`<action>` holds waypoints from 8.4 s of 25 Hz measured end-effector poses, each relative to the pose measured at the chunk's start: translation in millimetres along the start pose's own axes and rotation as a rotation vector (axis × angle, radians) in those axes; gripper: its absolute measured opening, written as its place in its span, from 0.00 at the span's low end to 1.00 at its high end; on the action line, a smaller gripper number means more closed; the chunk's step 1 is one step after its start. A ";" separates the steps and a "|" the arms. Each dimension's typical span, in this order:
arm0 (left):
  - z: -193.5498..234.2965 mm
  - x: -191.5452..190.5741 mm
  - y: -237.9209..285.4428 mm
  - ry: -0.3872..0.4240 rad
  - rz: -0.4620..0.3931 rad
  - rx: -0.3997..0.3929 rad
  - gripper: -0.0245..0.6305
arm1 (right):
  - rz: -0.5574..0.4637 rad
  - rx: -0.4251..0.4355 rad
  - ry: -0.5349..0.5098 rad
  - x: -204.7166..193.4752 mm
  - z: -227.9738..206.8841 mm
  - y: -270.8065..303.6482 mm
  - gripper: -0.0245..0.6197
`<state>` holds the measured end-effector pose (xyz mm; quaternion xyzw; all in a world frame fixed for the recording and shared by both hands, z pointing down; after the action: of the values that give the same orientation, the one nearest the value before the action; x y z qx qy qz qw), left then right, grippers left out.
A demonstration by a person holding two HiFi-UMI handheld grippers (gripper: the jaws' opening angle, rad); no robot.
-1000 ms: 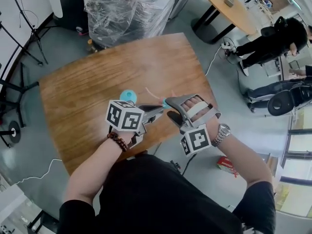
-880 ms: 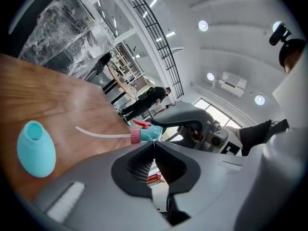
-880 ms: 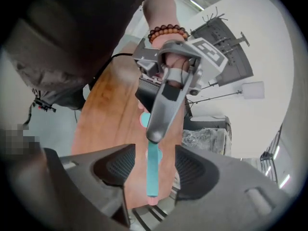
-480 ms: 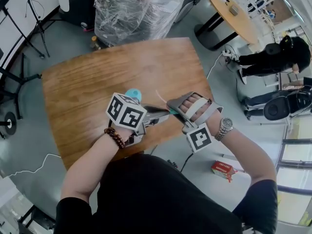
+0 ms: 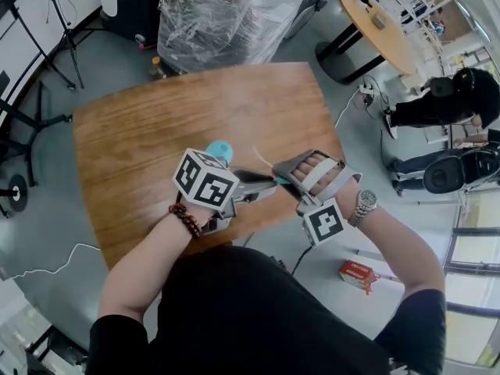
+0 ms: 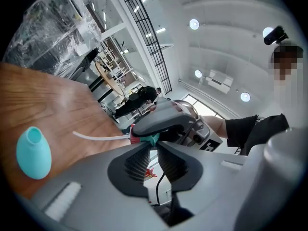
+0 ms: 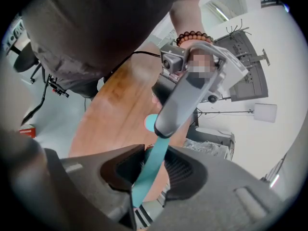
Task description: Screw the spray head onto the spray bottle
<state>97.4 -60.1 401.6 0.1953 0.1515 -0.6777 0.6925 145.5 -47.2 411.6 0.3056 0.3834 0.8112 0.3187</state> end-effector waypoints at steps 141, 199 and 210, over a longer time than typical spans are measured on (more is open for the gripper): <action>75.6 -51.6 -30.7 0.981 0.526 1.076 0.63 | -0.206 0.575 1.945 -6.1 -31.8 -3.4 0.23; 39.4 -100.2 -14.3 0.994 0.737 0.342 0.64 | -0.291 -0.152 -0.676 70.7 15.9 -70.9 0.25; 59.9 -75.5 -17.4 1.031 0.603 0.598 0.64 | -0.301 0.293 0.535 40.6 -14.0 -38.9 0.23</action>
<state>74.1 -22.4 488.9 0.7118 0.2075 -0.2873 0.6064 121.4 -3.2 382.8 0.0646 0.6068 0.7427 0.2759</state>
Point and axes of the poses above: the fingertips, and each gripper's own axes: y forward along the fingers, z to its left, x out of its top, the point moved 4 cm from there along -y, backward along the fingers, and after that the axes turned 9 degrees about -y, right-handed, at the moved point
